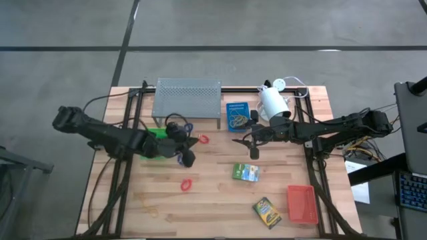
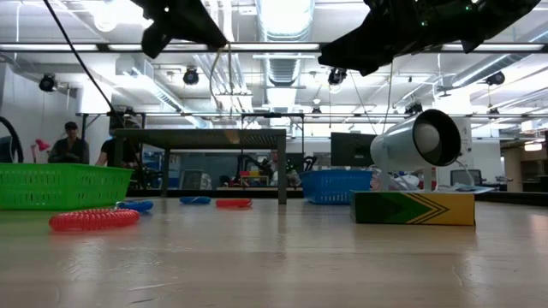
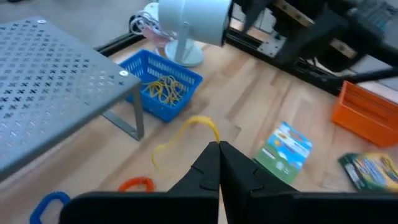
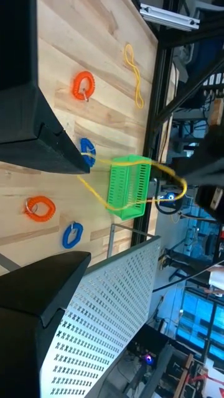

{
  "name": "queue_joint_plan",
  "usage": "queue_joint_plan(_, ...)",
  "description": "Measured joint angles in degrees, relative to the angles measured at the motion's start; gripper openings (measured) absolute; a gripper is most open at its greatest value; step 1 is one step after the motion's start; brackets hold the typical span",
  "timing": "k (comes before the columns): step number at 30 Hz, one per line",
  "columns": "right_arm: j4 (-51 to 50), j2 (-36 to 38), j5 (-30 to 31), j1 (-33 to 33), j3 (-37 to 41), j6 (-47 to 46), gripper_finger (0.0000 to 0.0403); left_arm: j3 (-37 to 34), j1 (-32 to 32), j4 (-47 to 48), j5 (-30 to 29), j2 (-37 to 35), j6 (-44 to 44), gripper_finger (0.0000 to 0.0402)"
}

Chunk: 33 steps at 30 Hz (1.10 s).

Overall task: Pick & Place Office Desk Supplies
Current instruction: Put the yellow rubber band into the blue bin

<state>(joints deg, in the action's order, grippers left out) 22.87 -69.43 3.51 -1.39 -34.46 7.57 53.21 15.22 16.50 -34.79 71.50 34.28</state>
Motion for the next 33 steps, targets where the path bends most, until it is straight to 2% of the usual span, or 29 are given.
queue_joint_plan(9, 0.0, 0.0, 0.0, 0.0, 0.0, 0.0, 0.0212, -0.1, -5.6, -7.4, 4.3, 0.4, -9.7, 0.0002)
queue_joint_plan(25, 0.0, 0.0, 0.0, 0.0, 0.0, 0.0, 0.0212, -0.1, -13.1, -12.9, 10.3, 0.4, -22.8, 0.0002)
queue_joint_plan(33, 0.0, 0.0, 0.0, 0.0, 0.0, 0.0, 0.0212, -0.1, -18.3, -16.1, 18.0, 1.3, -28.5, 0.0002)
